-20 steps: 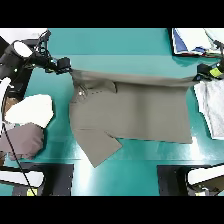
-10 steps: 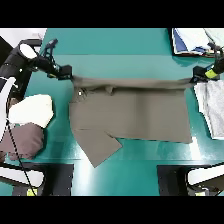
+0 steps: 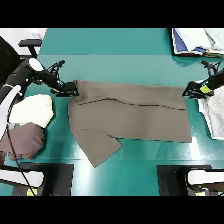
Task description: Fold the shirts.
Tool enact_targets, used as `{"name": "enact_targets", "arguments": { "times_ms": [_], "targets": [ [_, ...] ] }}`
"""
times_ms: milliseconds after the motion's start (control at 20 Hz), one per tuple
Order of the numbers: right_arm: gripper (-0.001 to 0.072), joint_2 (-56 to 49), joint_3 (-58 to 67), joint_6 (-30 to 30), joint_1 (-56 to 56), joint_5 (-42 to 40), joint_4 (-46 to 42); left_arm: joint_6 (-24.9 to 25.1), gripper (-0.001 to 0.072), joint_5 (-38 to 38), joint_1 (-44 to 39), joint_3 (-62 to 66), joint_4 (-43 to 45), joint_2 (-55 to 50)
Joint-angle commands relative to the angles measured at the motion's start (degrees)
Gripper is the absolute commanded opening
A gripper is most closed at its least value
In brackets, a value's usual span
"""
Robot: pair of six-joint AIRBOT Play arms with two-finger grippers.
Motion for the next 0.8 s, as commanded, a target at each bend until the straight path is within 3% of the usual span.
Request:
{"name": "enact_targets", "arguments": {
  "times_ms": [0, 100, 350, 550, 750],
  "targets": [
    [0.0476, 5.0, -1.1, -0.2, -1.9, 4.1, 1.4, -1.9, 0.0606, -4.1, 0.0, -3.8, 8.0, 7.4],
    [0.0474, 10.4, -3.2, -0.7, -3.4, 4.9, 2.9, -3.5, 0.0606, -4.0, 0.0, -11.8, 9.2, 15.6],
    [0.0472, 22.0, -13.9, -0.9, -4.7, 0.2, 7.6, -4.0, 0.0606, -2.2, 0.0, -36.2, -0.7, 31.4],
    [0.0471, 26.0, -19.7, -0.9, -4.7, -2.4, 8.5, -3.4, 0.0605, 1.5, 0.0, -47.0, -7.6, 33.8],
    [0.0471, 26.3, -21.0, -0.9, -4.6, -2.1, 8.5, -0.5, 0.0605, 6.0, 0.0, -49.9, -13.5, 33.8]
  ]
}}
